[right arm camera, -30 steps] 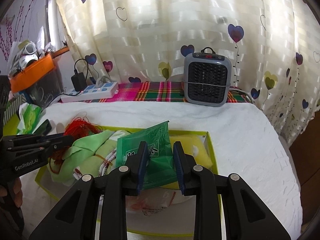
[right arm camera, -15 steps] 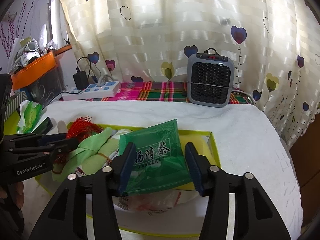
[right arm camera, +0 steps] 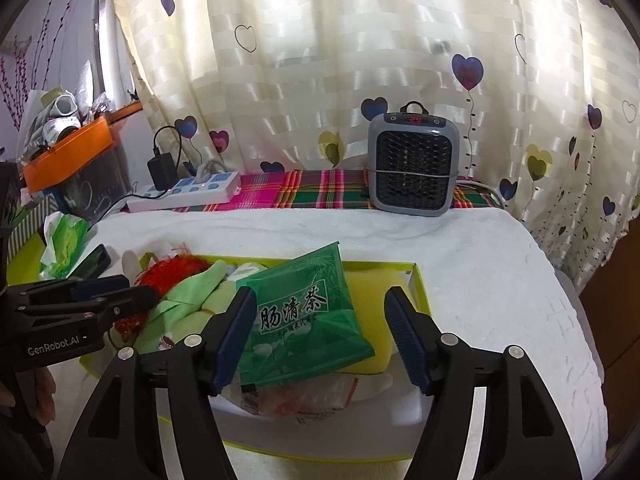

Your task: Organize soft objects

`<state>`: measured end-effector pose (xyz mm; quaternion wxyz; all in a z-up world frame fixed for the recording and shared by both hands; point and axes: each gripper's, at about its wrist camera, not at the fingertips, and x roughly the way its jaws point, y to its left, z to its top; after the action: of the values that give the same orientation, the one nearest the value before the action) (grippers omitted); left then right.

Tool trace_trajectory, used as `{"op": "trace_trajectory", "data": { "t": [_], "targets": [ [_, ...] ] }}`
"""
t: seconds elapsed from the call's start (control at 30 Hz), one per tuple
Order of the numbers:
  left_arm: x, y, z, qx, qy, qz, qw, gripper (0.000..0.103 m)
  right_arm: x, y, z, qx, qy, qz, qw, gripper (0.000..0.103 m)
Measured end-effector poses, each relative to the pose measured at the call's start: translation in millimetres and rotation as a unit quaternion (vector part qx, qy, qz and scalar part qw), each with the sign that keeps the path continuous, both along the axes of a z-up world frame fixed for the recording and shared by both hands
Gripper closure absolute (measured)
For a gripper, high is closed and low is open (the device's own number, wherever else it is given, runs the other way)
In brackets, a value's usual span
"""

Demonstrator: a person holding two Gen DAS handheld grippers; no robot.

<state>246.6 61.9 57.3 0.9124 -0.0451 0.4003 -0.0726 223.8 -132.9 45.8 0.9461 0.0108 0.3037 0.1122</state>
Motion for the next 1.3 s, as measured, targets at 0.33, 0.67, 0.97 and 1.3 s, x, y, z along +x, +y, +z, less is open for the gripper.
{"op": "trace_trajectory", "data": {
  "t": [0.33, 0.67, 0.97, 1.3],
  "targets": [
    [-12.5, 3.2, 7.7, 0.004, -0.012, 0.012, 0.9998, 0.047, -10.2, -2.7, 6.6, 0.005, -0.009, -0.003, 1.0, 0.035],
    [-39.3, -2.8, 14.4, 0.008, -0.026, 0.018, 0.9995, 0.047, -28.6, -7.2, 7.4, 0.016, -0.006, -0.003, 1.0, 0.035],
    [-65.1, -14.5, 12.4, 0.024, -0.03, 0.012, 0.9992, 0.047, -49.0, -14.1, 5.6, 0.025, -0.003, -0.004, 1.0, 0.035],
    [-88.8, -22.0, -4.7, 0.023, -0.005, 0.02, 0.9995, 0.047, -68.0, -15.5, -3.4, 0.013, 0.015, 0.005, 1.0, 0.035]
  ]
}}
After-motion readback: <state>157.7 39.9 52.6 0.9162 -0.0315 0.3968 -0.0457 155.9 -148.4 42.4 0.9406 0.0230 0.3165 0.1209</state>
